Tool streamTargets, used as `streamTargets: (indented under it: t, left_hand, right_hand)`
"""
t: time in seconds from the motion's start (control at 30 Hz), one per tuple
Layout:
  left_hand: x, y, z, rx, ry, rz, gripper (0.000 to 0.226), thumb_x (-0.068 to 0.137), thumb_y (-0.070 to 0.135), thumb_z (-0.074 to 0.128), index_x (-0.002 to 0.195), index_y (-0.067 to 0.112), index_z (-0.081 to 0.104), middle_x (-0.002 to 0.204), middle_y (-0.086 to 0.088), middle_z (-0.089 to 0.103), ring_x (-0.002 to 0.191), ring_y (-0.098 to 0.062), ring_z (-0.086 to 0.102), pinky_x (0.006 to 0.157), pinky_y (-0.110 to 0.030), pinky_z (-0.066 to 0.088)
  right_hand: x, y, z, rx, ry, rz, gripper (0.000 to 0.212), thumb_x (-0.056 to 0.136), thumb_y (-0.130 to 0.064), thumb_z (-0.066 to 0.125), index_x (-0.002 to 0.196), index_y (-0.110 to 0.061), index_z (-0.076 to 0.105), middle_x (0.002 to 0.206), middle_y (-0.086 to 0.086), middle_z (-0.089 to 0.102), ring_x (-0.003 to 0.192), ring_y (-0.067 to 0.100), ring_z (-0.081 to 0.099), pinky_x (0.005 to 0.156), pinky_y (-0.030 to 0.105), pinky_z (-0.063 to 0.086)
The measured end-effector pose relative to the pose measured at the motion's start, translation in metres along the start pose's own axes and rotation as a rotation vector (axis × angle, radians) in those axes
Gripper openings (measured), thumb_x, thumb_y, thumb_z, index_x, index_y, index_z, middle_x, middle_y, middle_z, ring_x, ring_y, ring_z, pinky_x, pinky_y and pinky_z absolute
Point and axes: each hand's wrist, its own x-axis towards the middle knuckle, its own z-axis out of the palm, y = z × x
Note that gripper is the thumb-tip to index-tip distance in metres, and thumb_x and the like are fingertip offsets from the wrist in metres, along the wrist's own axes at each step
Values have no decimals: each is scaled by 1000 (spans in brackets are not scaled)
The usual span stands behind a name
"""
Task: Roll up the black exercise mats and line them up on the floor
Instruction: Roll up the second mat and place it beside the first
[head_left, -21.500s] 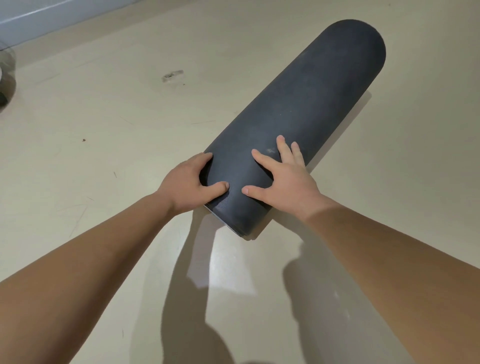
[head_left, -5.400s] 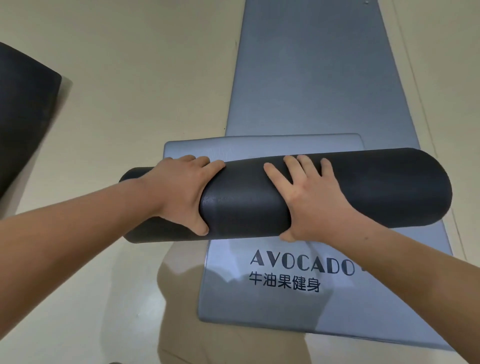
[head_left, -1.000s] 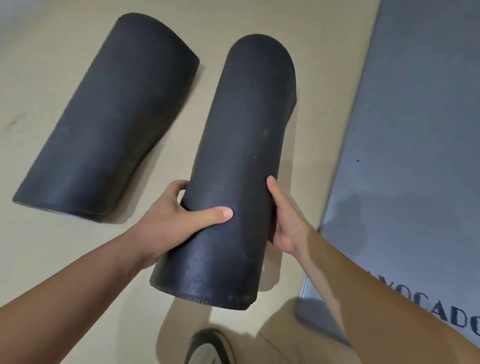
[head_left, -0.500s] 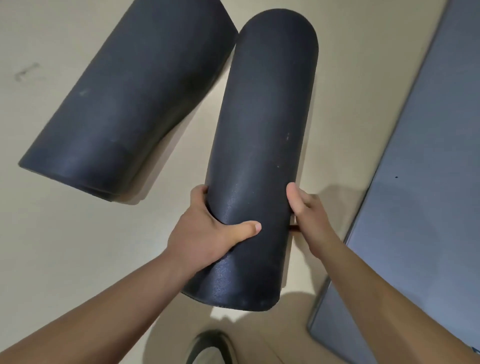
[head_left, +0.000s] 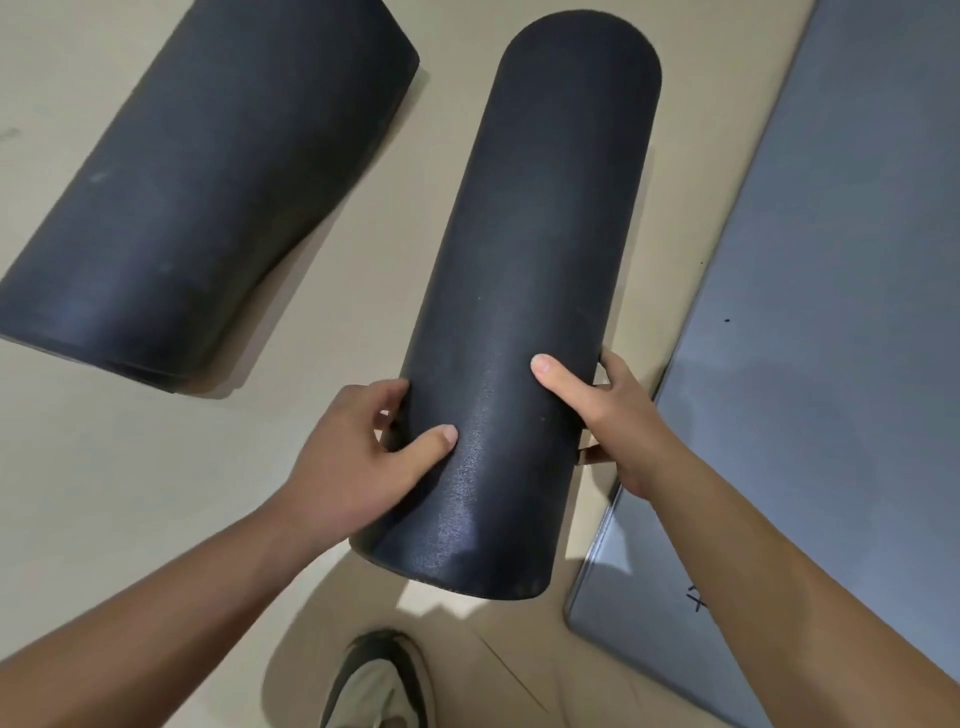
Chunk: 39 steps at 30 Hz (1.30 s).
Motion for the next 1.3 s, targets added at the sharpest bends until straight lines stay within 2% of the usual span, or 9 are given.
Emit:
streamTargets:
  t: [0.07, 0.17, 0.3, 0.5, 0.67, 0.87, 1.07, 1.23, 1.3]
  left_hand:
    - [-2, 0, 5, -15, -46, -18, 99, 55, 82, 77, 143, 39, 60, 128, 19, 52, 126, -3, 54, 111, -37, 49]
    - [-3, -3, 21, -33, -95, -53, 121, 46, 84, 85, 153, 48, 43, 141, 16, 46, 139, -10, 46, 116, -40, 45]
    - [5, -33, 33, -154, -95, -95, 123, 46, 76, 99, 150, 55, 35, 142, 10, 60, 129, -19, 65, 106, -48, 55]
    - [2, -18, 26, -269, -183, -110, 103, 64, 40, 104, 138, 57, 33, 129, 22, 64, 107, 3, 71, 98, -31, 58]
    - [13, -13, -9, -348, -190, -107, 102, 66, 30, 104, 141, 49, 38, 118, 7, 68, 88, 1, 75, 82, -25, 58]
    - [38, -39, -75, -312, -204, -108, 100, 57, 34, 107, 131, 61, 47, 120, 3, 74, 99, -13, 79, 87, -39, 63]
    - [60, -63, -114, -272, -158, -97, 104, 65, 28, 101, 145, 48, 38, 126, 8, 68, 97, 3, 74, 70, -15, 59]
    - [80, -74, -137, -256, -108, -92, 110, 59, 42, 102, 150, 47, 39, 137, 15, 60, 116, -1, 66, 95, -30, 57]
    - [89, -73, -147, -228, -95, -89, 105, 64, 40, 101, 149, 50, 40, 130, 15, 62, 115, -5, 67, 90, -29, 56]
  right_hand:
    - [0, 2, -3, 28, 23, -3, 60, 73, -65, 88, 119, -60, 49, 121, -16, 76, 96, 7, 78, 62, 30, 63]
    - [0, 8, -6, 24, 24, 20, 68, 69, -75, 86, 121, -72, 44, 128, -24, 71, 107, 15, 76, 74, 45, 67]
    - [5, 17, 7, 54, 64, 16, 78, 71, -71, 88, 134, -65, 42, 129, -29, 67, 114, 12, 72, 83, 43, 64]
    - [2, 14, 11, 168, 79, 66, 90, 61, -68, 93, 136, -65, 43, 128, -31, 66, 119, 12, 69, 99, 54, 59]
    - [3, -2, 30, 219, 51, 24, 87, 69, -62, 92, 141, -60, 43, 128, -31, 67, 117, 10, 69, 83, 44, 60]
    - [13, -7, 93, 344, 45, 32, 98, 70, -62, 94, 149, -59, 35, 129, -34, 67, 119, 6, 68, 103, 55, 56]
    - [40, -29, 141, 346, -10, -26, 90, 76, -55, 92, 149, -56, 39, 127, -33, 68, 117, 3, 70, 103, 51, 58]
    - [64, -49, 165, 330, -67, -57, 84, 77, -56, 91, 146, -56, 43, 130, -33, 68, 121, 4, 69, 104, 49, 57]
    - [69, -53, 173, 346, -73, -30, 83, 76, -59, 91, 145, -58, 43, 129, -35, 67, 121, 7, 69, 100, 53, 59]
